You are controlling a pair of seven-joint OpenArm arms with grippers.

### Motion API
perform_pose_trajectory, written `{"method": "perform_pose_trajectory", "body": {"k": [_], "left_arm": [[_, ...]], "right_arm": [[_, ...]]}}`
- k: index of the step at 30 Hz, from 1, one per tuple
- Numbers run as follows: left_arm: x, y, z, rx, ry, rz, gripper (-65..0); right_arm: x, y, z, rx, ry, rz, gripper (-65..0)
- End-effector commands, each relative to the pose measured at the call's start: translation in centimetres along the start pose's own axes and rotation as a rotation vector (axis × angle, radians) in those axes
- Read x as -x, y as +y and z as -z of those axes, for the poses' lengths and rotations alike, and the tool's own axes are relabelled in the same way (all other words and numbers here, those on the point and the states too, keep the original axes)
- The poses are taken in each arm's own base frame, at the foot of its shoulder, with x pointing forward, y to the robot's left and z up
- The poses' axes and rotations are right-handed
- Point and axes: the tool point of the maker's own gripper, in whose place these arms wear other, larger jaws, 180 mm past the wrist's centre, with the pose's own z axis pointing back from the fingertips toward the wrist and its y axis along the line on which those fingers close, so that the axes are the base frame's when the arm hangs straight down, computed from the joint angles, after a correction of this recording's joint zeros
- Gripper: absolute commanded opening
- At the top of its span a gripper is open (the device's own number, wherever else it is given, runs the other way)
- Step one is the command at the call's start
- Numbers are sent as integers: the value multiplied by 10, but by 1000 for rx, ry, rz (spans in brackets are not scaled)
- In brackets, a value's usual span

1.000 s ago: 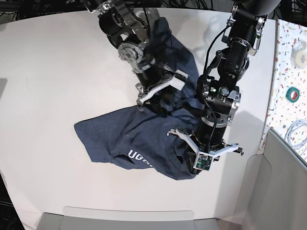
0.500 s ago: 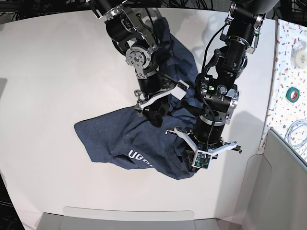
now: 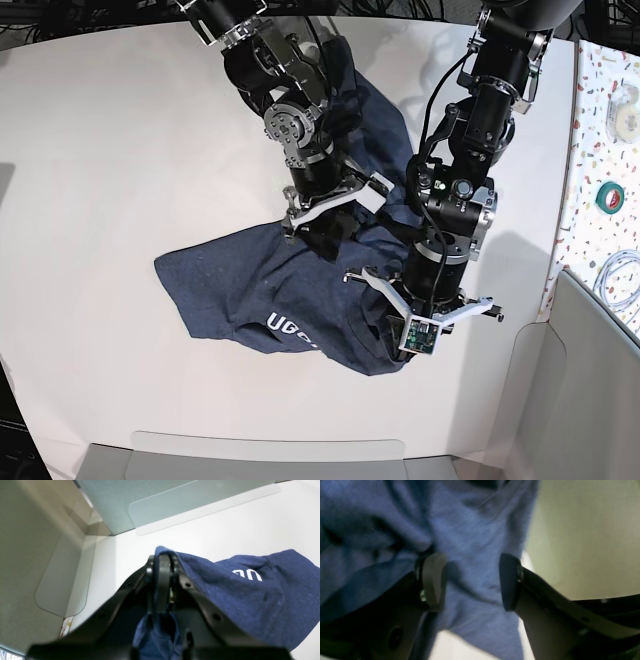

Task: Layout the t-shirt on the table in an organized manner, then fold the t-shirt properly
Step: 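Hold the shirt with both grippers and gather it together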

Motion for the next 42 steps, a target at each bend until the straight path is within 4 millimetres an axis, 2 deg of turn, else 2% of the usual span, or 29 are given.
{"method": "perform_pose_trajectory", "body": {"k": [1, 3, 6, 10, 15, 19, 24, 30, 36, 42], "left_arm": [[-21, 7, 0, -21, -71, 1, -649], [-21, 7, 0, -21, -71, 1, -649], [-21, 7, 0, -21, -73, 1, -649], [-21, 7, 0, -21, -73, 1, -649], [-19, 7, 1, -22, -66, 2, -649], [-19, 7, 1, -21, -65, 2, -649], [-19, 7, 1, -22, -66, 2, -649], [-19, 7, 1, -21, -65, 2, -649], [-20, 7, 1, -21, -67, 1, -649], [-20, 7, 1, -21, -67, 1, -649]], "right_arm": [[-7, -8, 3, 29, -20, 4, -320], [-1, 4, 6, 1, -3, -6, -320], [-11, 14, 10, -23, -38, 4, -320], [-12, 24, 14, -48, -35, 20, -320], [-21, 15, 17, -27, -48, 30, -320], [-27, 0, 16, 10, -64, 39, -320], [-10, -17, 23, 46, -19, 58, -320], [-7, -33, 30, 77, -13, 58, -320], [-9, -27, 28, 65, -19, 57, -320], [-17, -5, 20, 19, -37, 47, -320]]}}
